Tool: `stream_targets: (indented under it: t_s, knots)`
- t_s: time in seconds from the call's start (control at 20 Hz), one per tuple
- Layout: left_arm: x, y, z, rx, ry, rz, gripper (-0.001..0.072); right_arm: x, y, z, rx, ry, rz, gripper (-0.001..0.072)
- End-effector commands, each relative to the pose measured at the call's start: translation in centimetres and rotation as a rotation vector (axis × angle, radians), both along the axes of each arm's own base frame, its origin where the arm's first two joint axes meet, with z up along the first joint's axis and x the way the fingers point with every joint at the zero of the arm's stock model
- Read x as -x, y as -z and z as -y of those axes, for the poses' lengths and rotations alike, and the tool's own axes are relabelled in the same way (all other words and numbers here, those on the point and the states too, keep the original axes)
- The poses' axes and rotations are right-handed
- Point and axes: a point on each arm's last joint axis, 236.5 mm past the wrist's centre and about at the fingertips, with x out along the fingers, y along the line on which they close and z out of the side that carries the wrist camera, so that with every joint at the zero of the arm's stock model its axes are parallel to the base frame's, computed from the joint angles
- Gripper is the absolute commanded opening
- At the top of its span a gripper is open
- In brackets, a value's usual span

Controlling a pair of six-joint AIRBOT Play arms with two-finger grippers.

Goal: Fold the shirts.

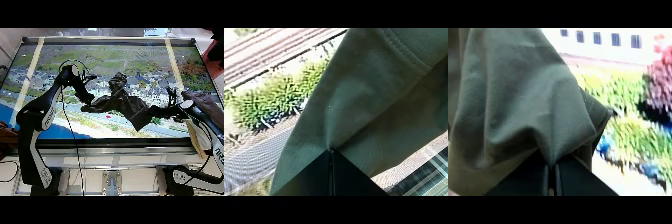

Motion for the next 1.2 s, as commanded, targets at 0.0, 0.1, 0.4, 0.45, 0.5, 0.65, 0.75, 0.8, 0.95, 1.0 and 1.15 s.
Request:
stream_targets:
  t_s: [0.0, 0.1, 0.4, 0.45, 0.5, 0.65, 0.75, 0.8, 0.95, 1.0, 1.15]
  knots:
    - [0.0, 0.0, 0.0, 0.000, 0.000, 0.001, 0.0014, -2.7, -0.5, 0.4, 0.050, 0.054, 0.111, 0.0025]
    - [-0.1, -0.1, 0.0, 0.001, -0.001, 0.006, 0.0014, -3.2, -0.8, 1.2, 0.073, 0.055, 0.143, 0.0023]
    - [-5.8, -7.7, 1.3, 0.064, -0.018, 0.273, 0.0013, -5.4, -11.4, 8.5, 0.175, 0.234, 0.449, 0.0021]
    - [-6.8, -10.9, 1.4, 0.083, -0.031, 0.357, 0.0013, -4.9, -13.9, 9.8, 0.200, 0.259, 0.506, 0.0021]
    - [-7.2, -13.5, 1.3, 0.095, -0.041, 0.427, 0.0013, -4.1, -16.6, 11.0, 0.227, 0.281, 0.569, 0.0021]
    - [-6.2, -21.7, -1.2, 0.043, -0.091, 0.593, 0.0013, -0.9, -25.2, 11.6, 0.330, 0.233, 0.730, 0.0021]
    - [-4.4, -28.6, -3.5, 0.015, -0.155, 0.739, 0.0013, 1.2, -32.3, 10.9, 0.408, 0.197, 0.873, 0.0020]
    - [-3.3, -32.2, -4.3, 0.016, -0.176, 0.825, 0.0013, 2.5, -36.3, 10.3, 0.429, 0.196, 0.960, 0.0020]
    - [1.4, -44.7, -6.4, 0.106, -0.269, 1.153, 0.0013, 6.4, -46.3, 8.8, 0.484, 0.201, 1.182, 0.0021]
    - [3.0, -48.5, -6.7, 0.160, -0.309, 1.259, 0.0012, 7.4, -48.4, 8.3, 0.491, 0.198, 1.228, 0.0020]
    - [5.2, -53.1, -7.4, 0.225, -0.346, 1.406, 0.0012, 7.6, -48.7, 7.0, 0.438, 0.161, 1.214, 0.0020]
